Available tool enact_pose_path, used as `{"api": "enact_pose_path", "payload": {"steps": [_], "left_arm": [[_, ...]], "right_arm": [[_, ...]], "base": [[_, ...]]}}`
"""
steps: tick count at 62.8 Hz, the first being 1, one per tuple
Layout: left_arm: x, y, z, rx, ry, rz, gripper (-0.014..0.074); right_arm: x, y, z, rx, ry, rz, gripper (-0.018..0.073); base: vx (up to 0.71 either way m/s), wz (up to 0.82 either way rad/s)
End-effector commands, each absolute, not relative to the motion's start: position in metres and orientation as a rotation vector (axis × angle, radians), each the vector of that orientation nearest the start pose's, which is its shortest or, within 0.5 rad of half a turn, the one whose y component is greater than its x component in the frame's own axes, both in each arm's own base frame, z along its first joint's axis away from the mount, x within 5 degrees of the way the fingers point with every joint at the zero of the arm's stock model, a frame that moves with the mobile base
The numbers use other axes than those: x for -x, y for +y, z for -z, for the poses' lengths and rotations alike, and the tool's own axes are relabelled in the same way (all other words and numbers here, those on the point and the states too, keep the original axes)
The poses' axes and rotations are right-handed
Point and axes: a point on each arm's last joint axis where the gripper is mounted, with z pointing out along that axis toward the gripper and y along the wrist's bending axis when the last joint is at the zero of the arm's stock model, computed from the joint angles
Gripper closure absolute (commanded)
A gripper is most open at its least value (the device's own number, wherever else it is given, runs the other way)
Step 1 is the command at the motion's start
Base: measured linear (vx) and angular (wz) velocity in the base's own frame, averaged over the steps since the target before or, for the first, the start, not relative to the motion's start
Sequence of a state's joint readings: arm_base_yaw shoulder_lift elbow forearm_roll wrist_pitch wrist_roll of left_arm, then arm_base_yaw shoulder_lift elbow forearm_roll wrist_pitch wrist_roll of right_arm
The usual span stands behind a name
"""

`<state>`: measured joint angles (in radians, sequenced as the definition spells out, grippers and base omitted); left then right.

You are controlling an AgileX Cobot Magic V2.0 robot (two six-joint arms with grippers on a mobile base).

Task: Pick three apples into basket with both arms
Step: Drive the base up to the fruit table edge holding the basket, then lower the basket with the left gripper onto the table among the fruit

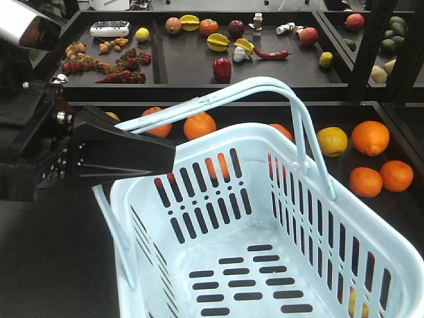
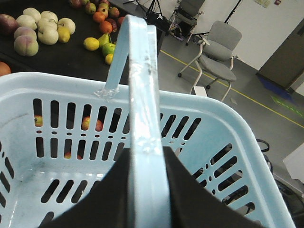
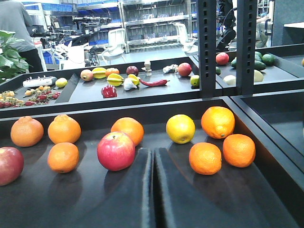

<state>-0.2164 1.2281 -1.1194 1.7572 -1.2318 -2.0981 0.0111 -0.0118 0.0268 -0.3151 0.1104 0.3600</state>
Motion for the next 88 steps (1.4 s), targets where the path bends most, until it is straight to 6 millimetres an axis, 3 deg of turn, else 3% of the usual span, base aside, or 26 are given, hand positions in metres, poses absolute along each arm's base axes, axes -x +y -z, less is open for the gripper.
{"api": "enact_pose_path", "payload": {"steps": [1,20,39,60,72,76,88], "left_arm": [[-0.181,-0.130,-0.413,-1.045,1.706,1.405,0.0602],[-0.183,-0.130,-0.413,-1.019,1.714,1.401,0.0602],[-0.200,-0.129,-0.412,-0.882,1.728,1.273,0.0602],[-0.258,-0.139,-0.405,-0.851,1.741,1.191,0.0602],[-0.292,-0.153,-0.403,-1.046,1.691,1.305,0.0602],[-0.303,-0.157,-0.395,-1.132,1.674,1.369,0.0602],[-0.348,-0.167,-0.369,-1.124,1.708,1.395,0.0602]], "right_arm": [[-0.056,-0.001,-0.197,-0.022,1.538,-0.016,0.0564],[-0.056,-0.001,-0.197,-0.022,1.538,-0.016,0.0564],[-0.056,-0.001,-0.197,-0.022,1.538,-0.016,0.0564],[-0.056,-0.001,-0.197,-0.022,1.538,-0.016,0.0564],[-0.056,-0.001,-0.197,-0.022,1.538,-0.016,0.0564],[-0.056,-0.001,-0.197,-0.022,1.538,-0.016,0.0564],[-0.056,-0.001,-0.197,-0.022,1.538,-0.016,0.0564]], "base": [[0.00,0.00],[0.00,0.00],[0.00,0.00],[0.00,0.00],[0.00,0.00],[0.00,0.00],[0.00,0.00]]}}
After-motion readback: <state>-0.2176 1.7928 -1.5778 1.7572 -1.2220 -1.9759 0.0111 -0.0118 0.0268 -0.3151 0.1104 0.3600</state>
